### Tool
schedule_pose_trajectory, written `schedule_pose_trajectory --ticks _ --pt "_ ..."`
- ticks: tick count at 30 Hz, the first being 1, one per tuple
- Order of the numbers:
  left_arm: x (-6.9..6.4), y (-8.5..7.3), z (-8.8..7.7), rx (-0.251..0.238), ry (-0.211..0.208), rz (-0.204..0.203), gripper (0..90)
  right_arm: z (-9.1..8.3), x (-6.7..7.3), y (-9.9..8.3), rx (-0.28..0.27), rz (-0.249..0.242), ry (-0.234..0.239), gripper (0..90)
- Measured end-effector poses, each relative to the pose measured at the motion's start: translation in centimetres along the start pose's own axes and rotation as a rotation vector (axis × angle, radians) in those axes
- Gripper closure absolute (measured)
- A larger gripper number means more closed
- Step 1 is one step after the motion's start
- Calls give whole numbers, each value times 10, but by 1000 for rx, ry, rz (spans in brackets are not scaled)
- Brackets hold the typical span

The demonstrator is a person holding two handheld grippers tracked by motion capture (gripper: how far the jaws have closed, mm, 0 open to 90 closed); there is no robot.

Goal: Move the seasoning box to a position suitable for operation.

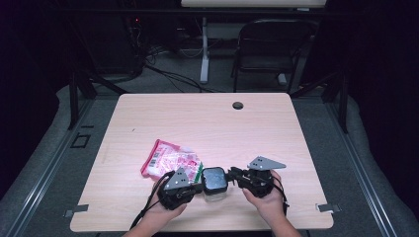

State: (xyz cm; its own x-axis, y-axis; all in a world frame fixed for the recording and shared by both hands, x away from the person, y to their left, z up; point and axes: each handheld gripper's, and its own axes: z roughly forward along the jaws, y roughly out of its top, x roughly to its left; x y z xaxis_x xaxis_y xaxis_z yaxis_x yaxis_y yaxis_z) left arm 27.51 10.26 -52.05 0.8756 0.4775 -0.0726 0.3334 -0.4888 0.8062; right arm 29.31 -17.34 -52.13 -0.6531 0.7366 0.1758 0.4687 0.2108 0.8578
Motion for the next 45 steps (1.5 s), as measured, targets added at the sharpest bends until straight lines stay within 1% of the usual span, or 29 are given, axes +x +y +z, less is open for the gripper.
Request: schedule_pose_trajectory --ticks 2,5,6,7,9,11,13,14,15,16,17,18,19,22,25,29,32,34,36,37,39,41,43,45 --pt "0 1 0 -5 0 -2 900 -1 0 -1 -1 1 -5 778" --pt "1 3 0 -10 -1 4 900 -5 2 -1 2 -19 -15 752" --pt "1 3 0 -10 -1 4 900 -5 2 -1 2 -19 -15 752" --pt "1 5 0 -12 1 10 900 -8 4 -2 -5 -33 -4 720" --pt "1 7 0 -19 -5 9 900 -11 7 -3 -6 -51 6 699" --pt "1 11 1 -26 -13 19 900 -14 12 -5 -3 -76 2 676" --pt "1 13 1 -31 -25 19 900 -17 16 -7 -4 -96 4 642" --pt "1 13 1 -31 -25 19 900 -18 17 -8 -6 -104 5 624" --pt "1 16 2 -33 -32 21 900 -20 19 -10 -6 -112 12 596" --pt "1 18 2 -37 -36 25 900 -21 20 -11 -5 -112 16 582" --pt "1 20 2 -33 -31 27 900 -22 21 -12 -1 -116 19 569" --pt "2 21 2 -39 -39 28 900 -23 22 -13 4 -121 17 557" --pt "2 22 1 -39 -43 28 900 -23 23 -14 9 -136 15 540" --pt "2 26 1 -47 -45 29 900 -23 27 -16 14 -160 9 518" --pt "2 28 1 -51 -48 29 900 -24 29 -18 21 -175 1 510" --pt "2 28 2 -54 -48 27 900 -21 31 -18 9 -170 0 501" --pt "1 29 1 -58 -47 23 900 -18 35 -17 4 -192 5 492" --pt "0 29 1 -61 -47 22 900 -15 39 -16 -4 -204 -5 483" --pt "-1 30 0 -57 -36 27 900 -11 42 -16 -3 -216 -9 477" --pt "-1 30 0 -62 -43 25 900 -9 43 -15 -3 -229 -20 475" --pt "-1 29 0 -61 -41 26 900 -6 45 -15 -4 -244 -37 461" --pt "0 27 0 -58 -36 24 900 -4 46 -15 -6 -244 -52 460" --pt "1 25 1 -50 -32 20 900 -4 45 -15 -16 -229 -59 458" --pt "3 22 2 -40 -27 11 900 -3 44 -15 -18 -219 -57 459"
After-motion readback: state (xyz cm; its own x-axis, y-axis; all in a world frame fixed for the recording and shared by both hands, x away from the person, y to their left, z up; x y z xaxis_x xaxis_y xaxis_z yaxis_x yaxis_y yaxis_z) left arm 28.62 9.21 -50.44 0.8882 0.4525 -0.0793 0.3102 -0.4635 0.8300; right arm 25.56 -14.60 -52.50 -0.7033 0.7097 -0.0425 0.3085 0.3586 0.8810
